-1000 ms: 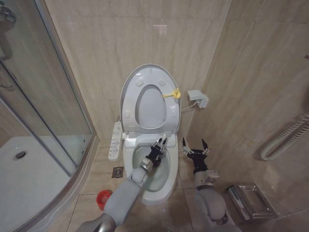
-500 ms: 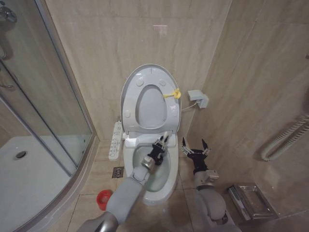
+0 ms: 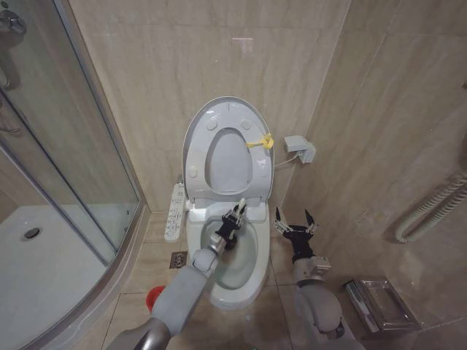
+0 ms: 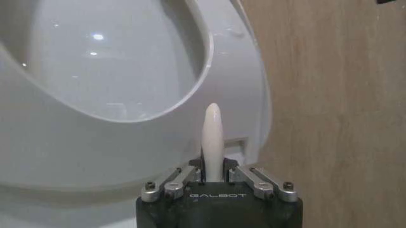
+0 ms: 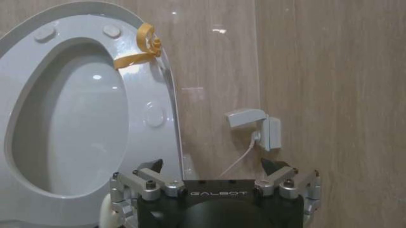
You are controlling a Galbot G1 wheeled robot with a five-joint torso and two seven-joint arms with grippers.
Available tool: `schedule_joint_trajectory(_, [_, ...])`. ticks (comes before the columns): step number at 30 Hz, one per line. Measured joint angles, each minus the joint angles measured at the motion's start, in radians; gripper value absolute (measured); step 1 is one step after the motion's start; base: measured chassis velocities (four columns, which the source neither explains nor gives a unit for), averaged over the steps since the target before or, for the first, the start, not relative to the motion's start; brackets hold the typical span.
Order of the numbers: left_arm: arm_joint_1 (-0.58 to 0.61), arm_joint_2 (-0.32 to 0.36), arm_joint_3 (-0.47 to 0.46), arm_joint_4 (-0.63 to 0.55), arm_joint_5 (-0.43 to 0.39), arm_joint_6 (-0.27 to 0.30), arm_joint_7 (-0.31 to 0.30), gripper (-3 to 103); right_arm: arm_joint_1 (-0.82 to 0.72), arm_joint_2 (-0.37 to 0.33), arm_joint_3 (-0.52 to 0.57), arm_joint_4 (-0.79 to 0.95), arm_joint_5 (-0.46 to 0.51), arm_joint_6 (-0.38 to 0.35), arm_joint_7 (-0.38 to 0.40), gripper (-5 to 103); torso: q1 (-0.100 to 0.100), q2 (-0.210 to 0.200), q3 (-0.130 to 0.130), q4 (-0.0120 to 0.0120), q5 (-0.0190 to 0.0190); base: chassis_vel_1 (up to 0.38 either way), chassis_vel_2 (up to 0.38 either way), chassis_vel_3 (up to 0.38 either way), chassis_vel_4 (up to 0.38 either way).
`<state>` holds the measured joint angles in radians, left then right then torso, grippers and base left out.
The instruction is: Open the toilet lid, clean the toilet bowl with a toilet brush, close the toilet lid, and flush.
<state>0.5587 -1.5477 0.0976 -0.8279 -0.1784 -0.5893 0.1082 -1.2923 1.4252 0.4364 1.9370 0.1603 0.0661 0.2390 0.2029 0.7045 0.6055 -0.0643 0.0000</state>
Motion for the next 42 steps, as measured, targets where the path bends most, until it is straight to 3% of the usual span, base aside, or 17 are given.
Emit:
schedule_joint_trajectory(8, [0.041, -0.028, 0.024, 0.041, -0.014, -0.007, 0.019, 19, 0.000, 0.000, 0.000, 0.000, 0.000, 0.000, 0.000, 100, 0.000, 0.000, 0.000, 0.0005, 0.0001, 0.000, 0.000, 0.000, 0.000])
schedule_joint_trajectory(18, [0.073, 0.024, -0.015, -0.065, 0.019, -0.012, 0.006, 19, 0.000, 0.000, 0.000, 0.000, 0.000, 0.000, 0.000, 100, 0.000, 0.000, 0.000, 0.0000, -0.0001, 0.000, 0.000, 0.000, 0.000])
schedule_joint_trajectory(24, [0.145, 0.088, -0.040, -0.273, 0.022, 0.025, -0.017, 19, 0.000, 0.000, 0.000, 0.000, 0.000, 0.000, 0.000, 100, 0.000, 0.000, 0.000, 0.0004, -0.0001, 0.000, 0.000, 0.000, 0.000])
schedule_joint_trajectory(29, [0.242, 0.151, -0.064, -0.538, 0.028, 0.105, -0.065, 19, 0.000, 0.000, 0.000, 0.000, 0.000, 0.000, 0.000, 100, 0.000, 0.000, 0.000, 0.0002, 0.0000, 0.000, 0.000, 0.000, 0.000])
schedule_joint_trajectory(42, [0.454, 0.265, -0.186, -0.960, 0.028, 0.179, -0.119, 19, 0.000, 0.000, 0.000, 0.000, 0.000, 0.000, 0.000, 100, 0.000, 0.000, 0.000, 0.0002, 0.0000, 0.000, 0.000, 0.000, 0.000])
